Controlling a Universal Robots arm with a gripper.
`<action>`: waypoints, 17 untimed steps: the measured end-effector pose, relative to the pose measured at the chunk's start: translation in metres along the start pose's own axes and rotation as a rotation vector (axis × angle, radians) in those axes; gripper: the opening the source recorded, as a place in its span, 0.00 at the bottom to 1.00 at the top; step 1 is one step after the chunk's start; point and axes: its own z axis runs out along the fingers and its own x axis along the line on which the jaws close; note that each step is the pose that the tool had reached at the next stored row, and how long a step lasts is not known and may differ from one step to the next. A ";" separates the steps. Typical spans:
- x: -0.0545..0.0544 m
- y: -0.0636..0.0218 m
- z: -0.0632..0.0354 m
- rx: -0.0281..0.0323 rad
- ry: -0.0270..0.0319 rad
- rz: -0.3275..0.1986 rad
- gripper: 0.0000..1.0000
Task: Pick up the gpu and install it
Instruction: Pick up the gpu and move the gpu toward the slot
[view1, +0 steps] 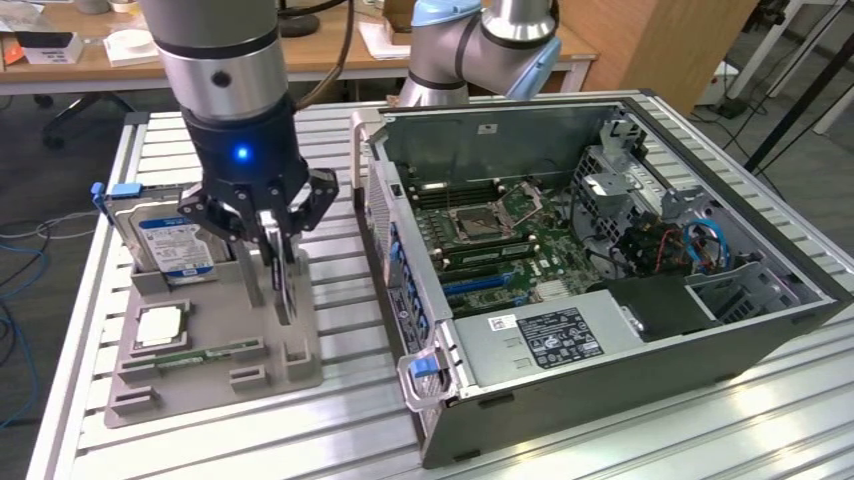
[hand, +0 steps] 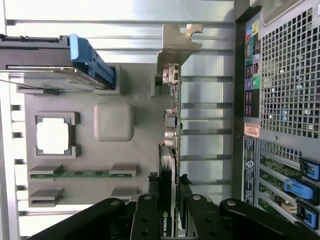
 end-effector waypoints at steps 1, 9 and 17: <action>0.000 0.0000 -0.0013 -0.0001 0.0000 0.000 0.26; 0.000 0.0000 -0.0036 0.0000 0.0000 0.000 0.26; 0.000 0.0000 -0.0043 0.0001 0.0001 0.000 0.26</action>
